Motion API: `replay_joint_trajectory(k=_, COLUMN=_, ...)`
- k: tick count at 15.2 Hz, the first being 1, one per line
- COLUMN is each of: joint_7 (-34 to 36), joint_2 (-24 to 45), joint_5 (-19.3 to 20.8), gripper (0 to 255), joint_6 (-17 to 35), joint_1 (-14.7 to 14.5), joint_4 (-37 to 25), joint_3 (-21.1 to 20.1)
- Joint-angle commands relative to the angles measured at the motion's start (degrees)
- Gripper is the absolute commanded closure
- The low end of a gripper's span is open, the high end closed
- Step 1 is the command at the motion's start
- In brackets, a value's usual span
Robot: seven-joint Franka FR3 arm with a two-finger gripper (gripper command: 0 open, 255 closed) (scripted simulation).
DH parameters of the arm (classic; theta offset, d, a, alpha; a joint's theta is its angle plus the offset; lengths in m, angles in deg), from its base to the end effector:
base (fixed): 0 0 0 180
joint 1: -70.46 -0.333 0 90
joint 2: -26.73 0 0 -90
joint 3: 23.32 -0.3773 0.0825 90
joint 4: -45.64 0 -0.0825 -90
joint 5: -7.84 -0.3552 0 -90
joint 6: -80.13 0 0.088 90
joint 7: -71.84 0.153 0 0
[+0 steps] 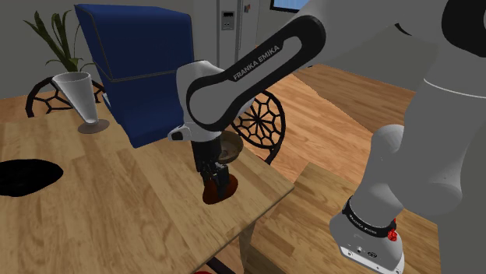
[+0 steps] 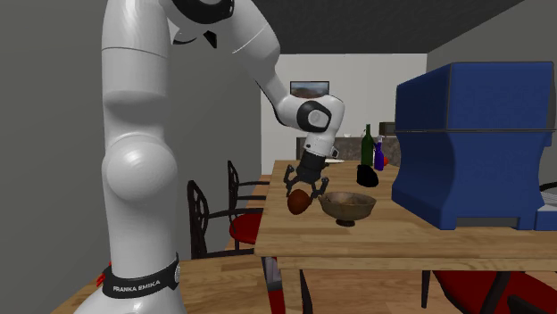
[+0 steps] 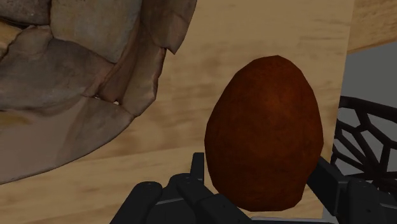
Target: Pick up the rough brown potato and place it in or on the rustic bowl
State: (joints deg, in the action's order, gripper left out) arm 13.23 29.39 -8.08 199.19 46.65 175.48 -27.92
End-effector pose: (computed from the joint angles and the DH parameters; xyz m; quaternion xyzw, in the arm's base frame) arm 0.4015 0.2454 0.3604 -0.7688 -0.6184 0.0822 0.1405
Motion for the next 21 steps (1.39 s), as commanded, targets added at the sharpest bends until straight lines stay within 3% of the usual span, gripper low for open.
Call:
replay_joint_trajectory(k=1, joint_7=0.00, joint_2=0.04, joint_5=0.02, gripper=255, joint_6=0.00, joint_1=0.01, joint_4=0.03, joint_3=0.01)
replay_joint_trajectory(k=7, joint_7=-0.01, joint_2=0.02, joint_5=0.02, gripper=255, joint_6=0.00, joint_1=0.01, joint_4=0.05, joint_3=0.01)
replay_joint_trajectory(k=21, joint_7=2.27, joint_2=-5.65, joint_5=0.96, gripper=255, joint_6=-10.33, joint_1=0.31, joint_4=-4.81, joint_3=0.31)
